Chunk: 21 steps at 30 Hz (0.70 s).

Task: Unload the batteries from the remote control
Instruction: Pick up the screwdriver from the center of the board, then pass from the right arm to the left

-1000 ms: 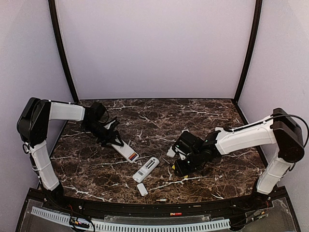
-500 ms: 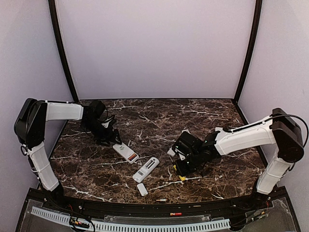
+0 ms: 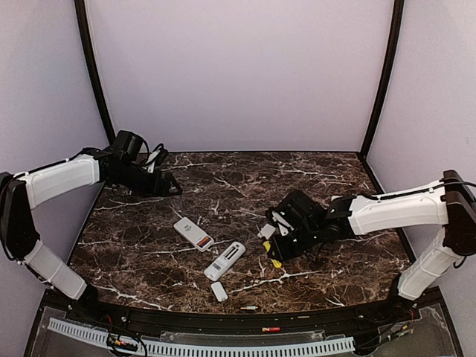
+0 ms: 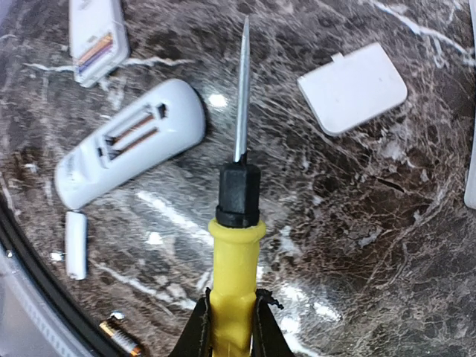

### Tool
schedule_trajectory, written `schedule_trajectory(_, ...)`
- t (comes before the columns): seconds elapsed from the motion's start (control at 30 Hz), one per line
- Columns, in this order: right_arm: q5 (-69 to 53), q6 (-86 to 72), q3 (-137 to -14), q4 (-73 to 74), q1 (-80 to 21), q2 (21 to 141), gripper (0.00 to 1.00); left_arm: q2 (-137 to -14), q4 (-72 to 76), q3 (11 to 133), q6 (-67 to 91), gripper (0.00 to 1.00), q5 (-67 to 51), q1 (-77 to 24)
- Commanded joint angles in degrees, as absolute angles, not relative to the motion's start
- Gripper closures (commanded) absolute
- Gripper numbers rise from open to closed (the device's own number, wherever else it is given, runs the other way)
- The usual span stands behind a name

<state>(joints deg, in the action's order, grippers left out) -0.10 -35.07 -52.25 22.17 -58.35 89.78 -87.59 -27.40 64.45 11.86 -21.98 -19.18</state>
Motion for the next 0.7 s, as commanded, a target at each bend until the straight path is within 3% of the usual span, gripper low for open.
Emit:
schedule_trajectory(0.0,-7.7,-32.2,-50.5,14.1,-55.8,83.1,1.0,-80.9,-20.8,62.8,9.1,0.17,-30.9,-20.7)
schedule_trajectory(0.33,-34.8,-28.7,-54.7,5.6,-51.8,78.9,1.0,-81.7,-9.8,64.9,11.7,0.16,-53.3,-31.8)
schedule_trajectory(0.67,-43.6,-29.7,-57.7,2.5,-51.9,81.0,1.0,-84.9,-6.4,64.1,14.9,0.16,-58.5,-33.2)
